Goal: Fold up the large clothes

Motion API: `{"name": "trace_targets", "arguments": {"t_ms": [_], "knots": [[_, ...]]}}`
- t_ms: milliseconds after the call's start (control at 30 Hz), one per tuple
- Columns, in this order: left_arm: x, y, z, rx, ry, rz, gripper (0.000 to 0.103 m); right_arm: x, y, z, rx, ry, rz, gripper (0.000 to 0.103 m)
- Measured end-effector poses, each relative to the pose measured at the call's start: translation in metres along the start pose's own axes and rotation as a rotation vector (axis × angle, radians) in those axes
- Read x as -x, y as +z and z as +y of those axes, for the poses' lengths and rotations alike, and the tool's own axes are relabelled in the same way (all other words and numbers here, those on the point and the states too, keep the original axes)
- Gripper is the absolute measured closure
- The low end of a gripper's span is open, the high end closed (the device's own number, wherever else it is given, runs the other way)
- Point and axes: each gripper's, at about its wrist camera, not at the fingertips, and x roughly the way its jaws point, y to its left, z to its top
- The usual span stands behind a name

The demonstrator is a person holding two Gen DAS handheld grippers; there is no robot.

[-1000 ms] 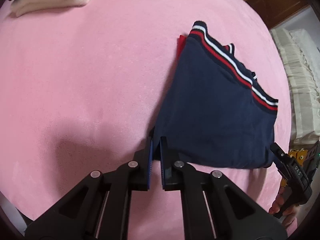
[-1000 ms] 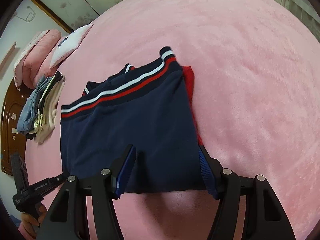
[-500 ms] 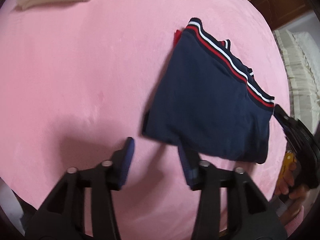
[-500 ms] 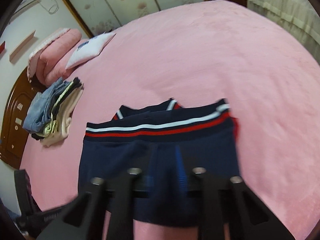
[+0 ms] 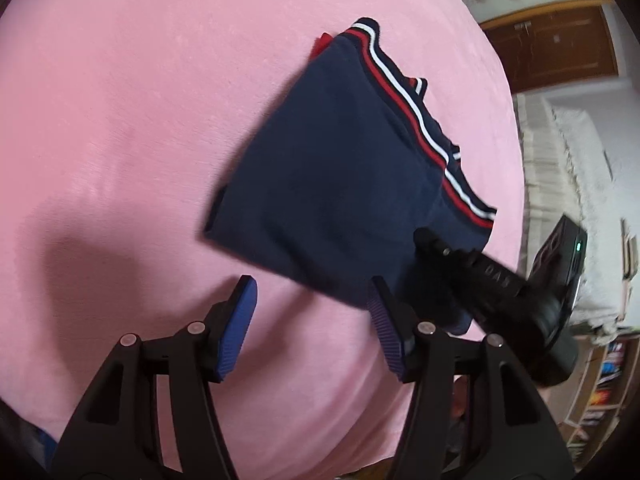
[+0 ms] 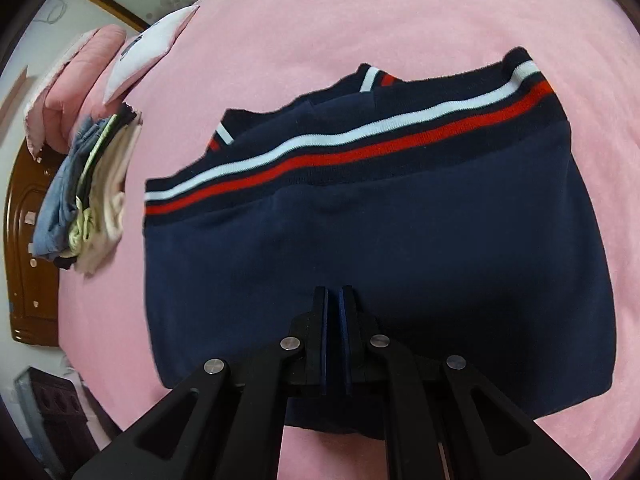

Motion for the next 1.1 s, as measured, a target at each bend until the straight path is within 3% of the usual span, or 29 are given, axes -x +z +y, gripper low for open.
{"name": "trace_targets", "arguments": {"t_ms": [167, 367, 633, 900, 1000, 1100], "knots": [[-0.021, 0.013, 0.002, 0.064, -0.061, -0.006, 0.049, -0.015, 0.0, 0.002, -0.011, -0.016, 0.017, 0.097], [-0.04, 0.025, -0.005, 0.068, -0.105, -0.08, 0.049, -0.026, 0.002, 0.009, 0.028, -0.052, 0.037, 0.097], [-0.057, 0.034, -0.023, 0.035, -0.03, -0.186, 0.049, -0.03, 0.009, 0.012, 0.016, -0.069, 0.063, 0.097], [-0.062, 0.036, -0.022, 0.15, -0.003, -0.251, 0.049, -0.031, 0.014, 0.026, 0.055, -0.077, 0.053, 0.097], [-0.06, 0.033, -0.021, 0.187, -0.014, -0.285, 0.06, -0.03, 0.012, 0.029, 0.075, -0.08, 0.043, 0.097], [-0.052, 0.03, -0.032, 0.129, 0.02, -0.313, 0.074, -0.028, 0.01, 0.03, 0.095, -0.081, 0.038, 0.097]]}}
